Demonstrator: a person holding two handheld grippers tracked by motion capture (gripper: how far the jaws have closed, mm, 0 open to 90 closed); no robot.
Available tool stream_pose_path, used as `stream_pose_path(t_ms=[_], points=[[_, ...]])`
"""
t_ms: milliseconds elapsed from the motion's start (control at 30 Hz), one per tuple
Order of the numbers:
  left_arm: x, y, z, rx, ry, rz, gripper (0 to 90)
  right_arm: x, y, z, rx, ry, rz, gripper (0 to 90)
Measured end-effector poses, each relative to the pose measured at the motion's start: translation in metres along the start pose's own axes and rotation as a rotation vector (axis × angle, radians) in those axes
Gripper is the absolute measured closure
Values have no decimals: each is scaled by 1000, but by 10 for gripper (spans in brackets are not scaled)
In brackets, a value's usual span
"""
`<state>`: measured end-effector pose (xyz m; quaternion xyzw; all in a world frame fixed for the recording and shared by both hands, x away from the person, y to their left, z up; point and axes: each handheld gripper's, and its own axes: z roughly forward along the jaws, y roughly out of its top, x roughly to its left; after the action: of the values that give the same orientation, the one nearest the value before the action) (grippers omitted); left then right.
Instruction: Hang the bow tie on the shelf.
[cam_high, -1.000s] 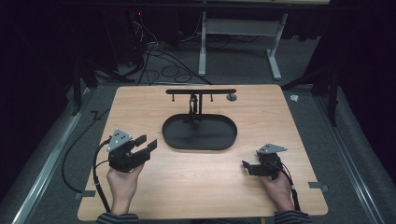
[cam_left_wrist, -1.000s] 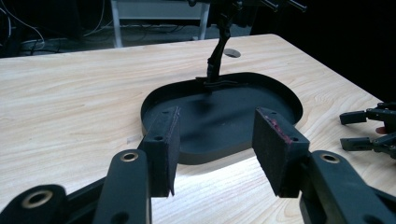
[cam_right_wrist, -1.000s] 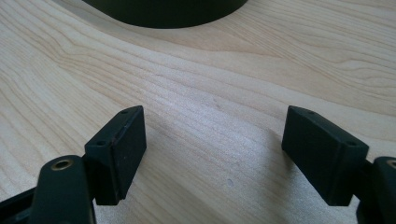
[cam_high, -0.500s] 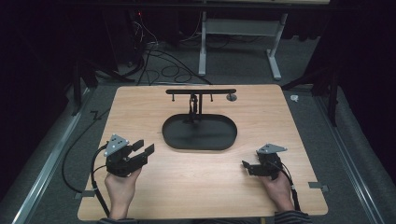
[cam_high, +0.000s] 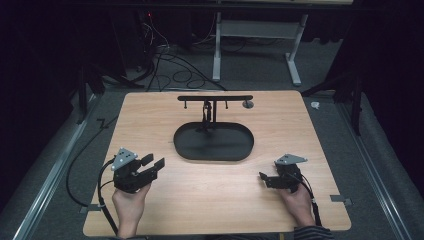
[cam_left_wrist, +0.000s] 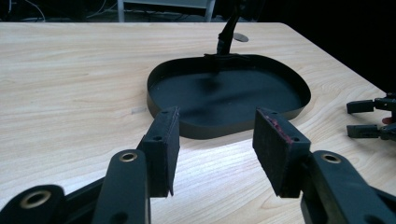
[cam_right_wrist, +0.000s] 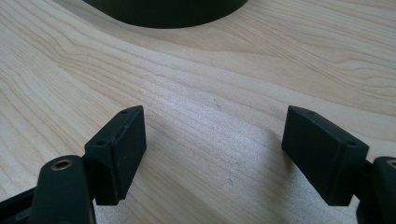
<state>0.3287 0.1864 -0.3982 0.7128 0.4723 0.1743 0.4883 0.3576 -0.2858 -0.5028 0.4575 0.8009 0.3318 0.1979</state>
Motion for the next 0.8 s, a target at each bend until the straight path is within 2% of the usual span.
stream_pose_path(t_ms=[533,800], points=[[4,-12,7,22,6,-27,505,0,0,0,0,0,0,229],[5,-16,8,30,12,-24,499,0,0,0,0,0,0,229]])
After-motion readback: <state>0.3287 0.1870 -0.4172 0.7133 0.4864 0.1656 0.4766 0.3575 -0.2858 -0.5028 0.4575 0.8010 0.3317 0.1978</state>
